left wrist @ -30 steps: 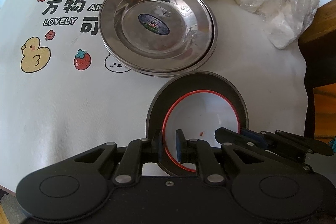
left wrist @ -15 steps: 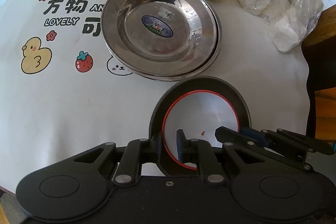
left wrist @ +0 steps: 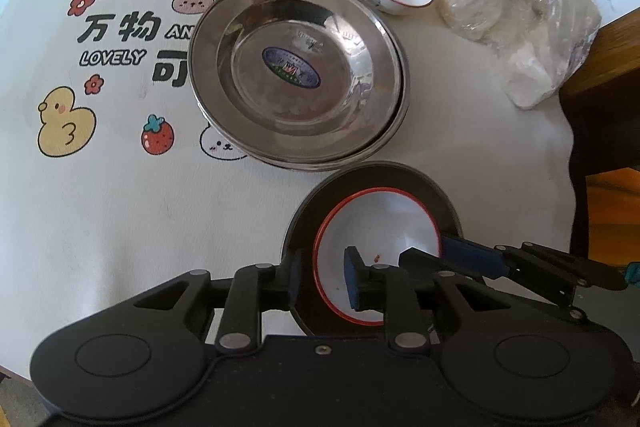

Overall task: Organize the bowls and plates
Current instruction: 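Lower the white bowl into the steel bowl with both grippers, then open both grippers to release the white bowl, then move both grippers toward the other white red-rimmed bowl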

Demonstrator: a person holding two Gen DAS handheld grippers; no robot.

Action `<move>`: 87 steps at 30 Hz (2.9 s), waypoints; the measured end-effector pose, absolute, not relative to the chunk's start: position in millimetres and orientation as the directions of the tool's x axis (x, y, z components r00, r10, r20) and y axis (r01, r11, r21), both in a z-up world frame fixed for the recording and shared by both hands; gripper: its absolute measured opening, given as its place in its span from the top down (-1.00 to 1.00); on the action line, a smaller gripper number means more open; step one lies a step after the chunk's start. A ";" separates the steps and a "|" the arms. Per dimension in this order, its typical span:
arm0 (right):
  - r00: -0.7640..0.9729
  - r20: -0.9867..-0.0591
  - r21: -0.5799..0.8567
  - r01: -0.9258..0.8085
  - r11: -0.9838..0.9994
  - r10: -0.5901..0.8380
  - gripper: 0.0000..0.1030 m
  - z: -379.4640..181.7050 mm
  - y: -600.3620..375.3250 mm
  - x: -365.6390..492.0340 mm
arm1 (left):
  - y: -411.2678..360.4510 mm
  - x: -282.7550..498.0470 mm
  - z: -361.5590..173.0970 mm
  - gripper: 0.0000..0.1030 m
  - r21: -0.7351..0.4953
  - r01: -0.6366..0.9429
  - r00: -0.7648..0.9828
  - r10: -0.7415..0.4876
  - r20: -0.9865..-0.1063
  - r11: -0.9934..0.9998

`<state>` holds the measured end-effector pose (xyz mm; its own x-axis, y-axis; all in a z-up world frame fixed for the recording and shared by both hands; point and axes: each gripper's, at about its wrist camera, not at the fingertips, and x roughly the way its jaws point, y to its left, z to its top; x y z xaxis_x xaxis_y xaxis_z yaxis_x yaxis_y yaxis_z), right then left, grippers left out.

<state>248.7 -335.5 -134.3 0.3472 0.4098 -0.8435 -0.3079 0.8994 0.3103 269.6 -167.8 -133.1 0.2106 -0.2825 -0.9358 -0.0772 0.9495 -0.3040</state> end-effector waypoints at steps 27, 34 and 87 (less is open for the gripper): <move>0.448 -0.793 0.368 -0.188 0.910 0.413 -0.79 -116.2 -392.8 275.6 | -151.8 315.4 -107.0 -0.98 -0.183 -0.148 0.336 -0.124 -0.934 0.972; 0.498 -0.762 0.398 -0.147 0.906 0.415 -0.99 -117.8 -409.6 290.3 | -162.5 344.2 -109.2 -0.99 -0.195 -0.143 0.369 -0.131 -0.920 0.970; 0.616 -0.693 0.518 0.063 0.853 0.375 -0.08 -168.3 -381.3 437.6 | -223.0 524.2 -140.5 -0.92 0.104 0.202 0.402 0.014 -0.915 0.974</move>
